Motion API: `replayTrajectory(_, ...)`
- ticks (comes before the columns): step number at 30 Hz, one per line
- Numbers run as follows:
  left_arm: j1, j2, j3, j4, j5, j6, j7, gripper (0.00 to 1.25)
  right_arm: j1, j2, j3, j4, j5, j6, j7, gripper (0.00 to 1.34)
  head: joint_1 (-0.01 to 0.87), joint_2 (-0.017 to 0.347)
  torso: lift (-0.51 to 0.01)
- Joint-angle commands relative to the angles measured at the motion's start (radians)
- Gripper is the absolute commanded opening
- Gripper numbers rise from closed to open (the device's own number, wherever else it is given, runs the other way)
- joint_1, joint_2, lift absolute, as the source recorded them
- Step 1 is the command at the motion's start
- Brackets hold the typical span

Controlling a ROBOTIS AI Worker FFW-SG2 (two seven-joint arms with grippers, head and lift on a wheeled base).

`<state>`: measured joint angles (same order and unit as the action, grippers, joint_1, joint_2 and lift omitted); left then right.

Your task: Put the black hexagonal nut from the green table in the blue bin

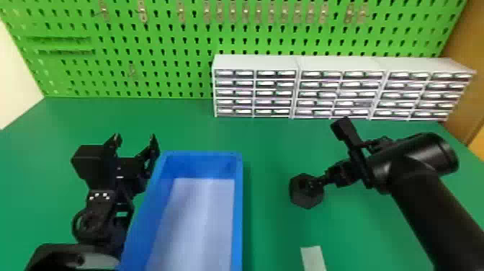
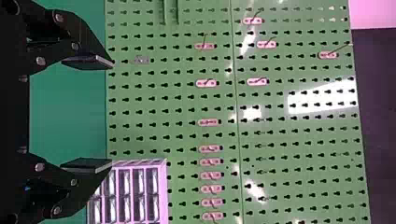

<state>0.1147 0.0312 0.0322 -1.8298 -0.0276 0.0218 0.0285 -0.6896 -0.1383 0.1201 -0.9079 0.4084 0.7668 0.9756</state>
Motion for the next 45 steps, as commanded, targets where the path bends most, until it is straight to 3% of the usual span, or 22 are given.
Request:
replayTrajectory(1,-0.009,0.001,-0.006,0.006,0.0,0.0,0.001,0.75,-0.01,-0.006,0.016,0.029,0.001,0.0,0.0,0.95,0.657,0.057,-0.095)
replayTrajectory(13,-0.016,0.001,-0.012,0.014,0.002,-0.003,-0.001,0.75,-0.028,-0.009,0.043,0.057,0.017,0.0,-0.006,0.95,0.657,0.057,-0.095)
replayTrajectory(28,-0.02,0.007,-0.011,0.017,0.003,-0.01,0.001,0.75,-0.027,-0.04,0.096,0.133,-0.011,-0.003,-0.006,0.93,0.657,0.057,-0.095)
replayTrajectory(30,-0.02,0.007,-0.012,0.018,0.003,-0.01,0.001,0.75,-0.025,-0.038,0.096,0.133,-0.013,-0.003,-0.008,0.86,0.657,0.057,-0.095)
replayTrajectory(34,-0.021,0.007,-0.012,0.018,0.003,-0.011,0.001,0.75,-0.024,-0.04,0.093,0.135,-0.011,0.002,-0.012,0.6,0.657,0.057,-0.095)
replayTrajectory(38,-0.02,0.007,-0.011,0.018,0.003,-0.011,0.001,0.75,-0.021,-0.04,0.09,0.135,-0.016,0.002,-0.02,0.56,0.657,0.057,-0.095)
replayTrajectory(41,-0.018,0.009,-0.011,0.018,0.003,-0.011,0.001,0.75,-0.019,-0.038,0.081,0.133,-0.017,0.003,-0.021,0.45,0.657,0.057,-0.095)
replayTrajectory(45,-0.016,0.007,-0.011,0.02,0.005,-0.011,0.001,0.75,-0.016,-0.038,0.069,0.127,-0.019,0.003,-0.021,0.45,0.657,0.057,-0.095)
